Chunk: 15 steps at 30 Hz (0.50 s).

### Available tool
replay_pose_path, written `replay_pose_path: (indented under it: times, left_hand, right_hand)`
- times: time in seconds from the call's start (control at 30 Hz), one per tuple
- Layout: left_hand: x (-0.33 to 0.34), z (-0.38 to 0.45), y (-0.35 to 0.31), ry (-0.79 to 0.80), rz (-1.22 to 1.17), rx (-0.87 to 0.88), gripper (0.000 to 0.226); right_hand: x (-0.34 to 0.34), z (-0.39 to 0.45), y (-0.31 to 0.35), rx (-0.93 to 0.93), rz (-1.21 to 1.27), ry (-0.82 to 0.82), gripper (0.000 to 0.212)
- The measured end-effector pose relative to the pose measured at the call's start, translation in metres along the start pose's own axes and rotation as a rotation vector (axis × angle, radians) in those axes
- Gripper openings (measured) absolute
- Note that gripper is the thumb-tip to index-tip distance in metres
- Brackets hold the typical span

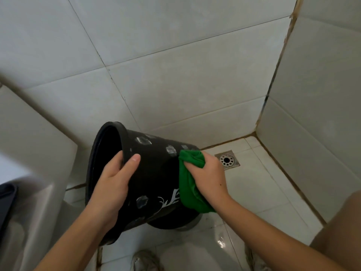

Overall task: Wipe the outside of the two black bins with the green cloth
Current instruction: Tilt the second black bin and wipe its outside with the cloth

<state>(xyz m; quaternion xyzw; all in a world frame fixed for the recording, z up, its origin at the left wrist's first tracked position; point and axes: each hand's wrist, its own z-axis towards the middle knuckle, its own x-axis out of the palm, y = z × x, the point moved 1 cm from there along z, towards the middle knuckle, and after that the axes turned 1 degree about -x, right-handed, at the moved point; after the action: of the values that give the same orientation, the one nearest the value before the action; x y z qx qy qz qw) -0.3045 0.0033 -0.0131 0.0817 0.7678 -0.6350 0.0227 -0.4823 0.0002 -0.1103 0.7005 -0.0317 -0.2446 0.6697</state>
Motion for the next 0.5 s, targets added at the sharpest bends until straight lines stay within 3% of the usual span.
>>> replay_pose_path:
  times: [0.23, 0.37, 0.5]
  left_hand:
    - [-0.01, -0.001, 0.005, 0.108, -0.09, -0.086, 0.031]
    - [-0.01, 0.0, 0.012, -0.033, 0.002, -0.123, 0.028]
    - [-0.007, 0.005, 0.013, -0.036, 0.019, -0.123, 0.013]
  right_hand:
    - [-0.004, 0.0, 0.007, -0.125, -0.099, -0.042, 0.01]
    - [0.011, -0.015, -0.006, -0.114, -0.151, 0.052, 0.016]
    - [0.017, -0.021, -0.01, -0.107, -0.139, 0.063, 0.015]
